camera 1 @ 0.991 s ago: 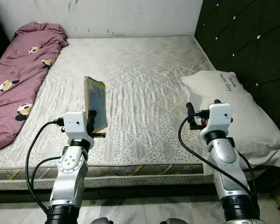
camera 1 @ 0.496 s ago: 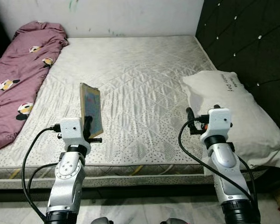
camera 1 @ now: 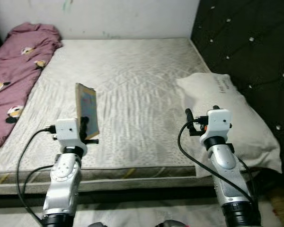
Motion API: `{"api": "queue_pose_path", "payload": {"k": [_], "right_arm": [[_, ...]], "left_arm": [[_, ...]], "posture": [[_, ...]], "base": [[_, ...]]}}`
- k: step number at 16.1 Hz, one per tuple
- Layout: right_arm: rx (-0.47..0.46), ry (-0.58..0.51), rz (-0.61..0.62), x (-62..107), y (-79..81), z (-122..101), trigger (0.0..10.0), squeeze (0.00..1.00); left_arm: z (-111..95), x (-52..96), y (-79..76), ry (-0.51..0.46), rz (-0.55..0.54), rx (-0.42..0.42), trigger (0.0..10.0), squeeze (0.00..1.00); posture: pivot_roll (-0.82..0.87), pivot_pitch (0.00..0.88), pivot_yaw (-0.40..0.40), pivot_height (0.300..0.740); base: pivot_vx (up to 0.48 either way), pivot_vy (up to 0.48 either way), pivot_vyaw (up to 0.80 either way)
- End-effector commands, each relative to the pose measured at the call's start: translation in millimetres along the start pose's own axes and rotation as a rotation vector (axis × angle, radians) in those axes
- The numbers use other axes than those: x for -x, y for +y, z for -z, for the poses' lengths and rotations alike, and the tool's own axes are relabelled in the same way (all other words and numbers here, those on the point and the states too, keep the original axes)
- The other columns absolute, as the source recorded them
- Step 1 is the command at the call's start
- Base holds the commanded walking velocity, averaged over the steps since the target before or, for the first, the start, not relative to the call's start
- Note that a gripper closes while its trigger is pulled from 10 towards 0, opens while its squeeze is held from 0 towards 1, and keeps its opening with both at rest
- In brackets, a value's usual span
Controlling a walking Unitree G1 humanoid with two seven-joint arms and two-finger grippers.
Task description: Clean up the room
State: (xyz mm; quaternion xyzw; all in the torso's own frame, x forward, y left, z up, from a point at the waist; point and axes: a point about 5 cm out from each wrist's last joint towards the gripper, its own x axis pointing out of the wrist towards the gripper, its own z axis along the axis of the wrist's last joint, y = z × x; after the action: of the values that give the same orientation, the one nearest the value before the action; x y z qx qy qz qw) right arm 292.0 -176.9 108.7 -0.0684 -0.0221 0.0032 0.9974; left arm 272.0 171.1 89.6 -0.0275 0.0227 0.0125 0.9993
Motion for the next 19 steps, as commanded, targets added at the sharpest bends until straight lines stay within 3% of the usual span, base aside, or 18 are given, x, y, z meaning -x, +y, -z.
{"api": "queue_pose_path", "payload": {"k": [1, 5, 11, 19], "right_arm": [[-0.003, -0.005, 0.001, -1.5, -0.3, -1.7, 10.0, 0.0], [-0.001, -0.005, 0.0, -1.4, -1.0, -1.8, 10.0, 0.0], [-0.001, -0.004, 0.0, -1.3, -1.2, -1.7, 10.0, 0.0], [-0.002, -0.002, -0.002, -1.7, -1.9, -1.4, 10.0, 0.0]], "left_arm": [[-14.3, -3.1, -3.7, -0.061, 0.026, -0.008, 10.0, 0.0], [-14.8, -3.3, -4.5, -0.063, 0.027, -0.005, 10.0, 0.0], [-18.6, -3.9, -6.5, -0.091, 0.056, 0.021, 10.0, 0.0], [-19.4, -2.9, -8.3, -0.1, 0.08, 0.039, 10.0, 0.0]], "posture": [[-0.02, 0.0, 0.023, 0.74], [-0.03, 0.0, 0.021, 0.74], [-0.03, 0.0, 0.022, 0.74], [-0.03, 0.0, 0.018, 0.74]], "base": [[0.0, -0.48, 0.0], [0.0, -0.445, 0.0], [0.0, 0.0, 0.0], [0.331, 0.0, 0.0]]}}
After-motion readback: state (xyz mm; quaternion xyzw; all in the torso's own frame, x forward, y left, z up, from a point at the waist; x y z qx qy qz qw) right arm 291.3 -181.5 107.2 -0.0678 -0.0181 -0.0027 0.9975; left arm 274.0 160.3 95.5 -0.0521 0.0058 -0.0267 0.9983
